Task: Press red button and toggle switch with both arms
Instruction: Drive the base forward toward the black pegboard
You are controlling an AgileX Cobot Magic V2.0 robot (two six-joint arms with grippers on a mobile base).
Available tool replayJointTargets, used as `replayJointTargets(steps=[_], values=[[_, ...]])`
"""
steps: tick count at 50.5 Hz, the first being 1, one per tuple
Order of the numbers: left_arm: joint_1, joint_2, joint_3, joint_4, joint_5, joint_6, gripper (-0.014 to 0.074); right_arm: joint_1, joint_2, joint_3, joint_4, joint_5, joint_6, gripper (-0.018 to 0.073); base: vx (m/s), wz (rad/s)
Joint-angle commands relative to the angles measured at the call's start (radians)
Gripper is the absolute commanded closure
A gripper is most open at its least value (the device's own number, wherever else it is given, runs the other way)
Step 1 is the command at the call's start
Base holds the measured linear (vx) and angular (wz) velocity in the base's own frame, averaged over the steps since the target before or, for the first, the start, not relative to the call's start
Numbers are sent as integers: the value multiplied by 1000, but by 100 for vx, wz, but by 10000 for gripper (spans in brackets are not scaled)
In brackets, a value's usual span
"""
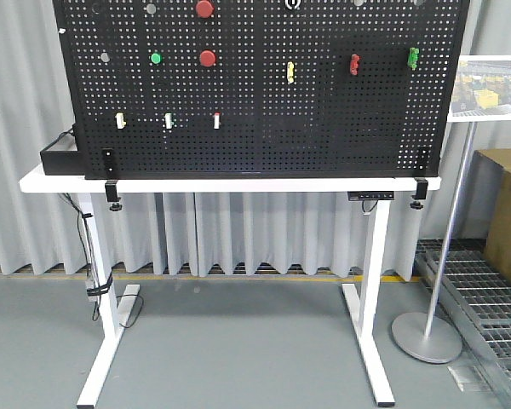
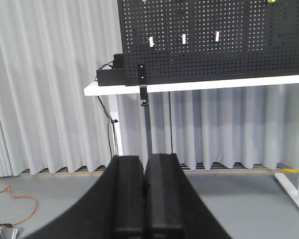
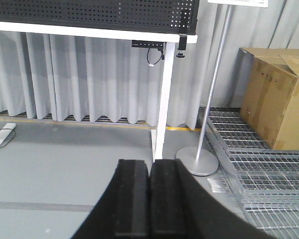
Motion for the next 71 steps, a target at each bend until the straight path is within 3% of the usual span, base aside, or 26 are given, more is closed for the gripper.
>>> replayJointTargets(steps=[1, 42, 71], values=[[-3, -6, 34, -4, -81, -6, 594, -3, -9, 3, -7, -87, -5, 570, 0, 0], [-3, -6, 34, -4, -81, -6, 594, -3, -9, 3, -7, -85, -5, 570, 1, -1], [-3, -6, 34, -4, -81, -6, 594, -3, -9, 3, -7, -85, -5, 570, 21, -3]])
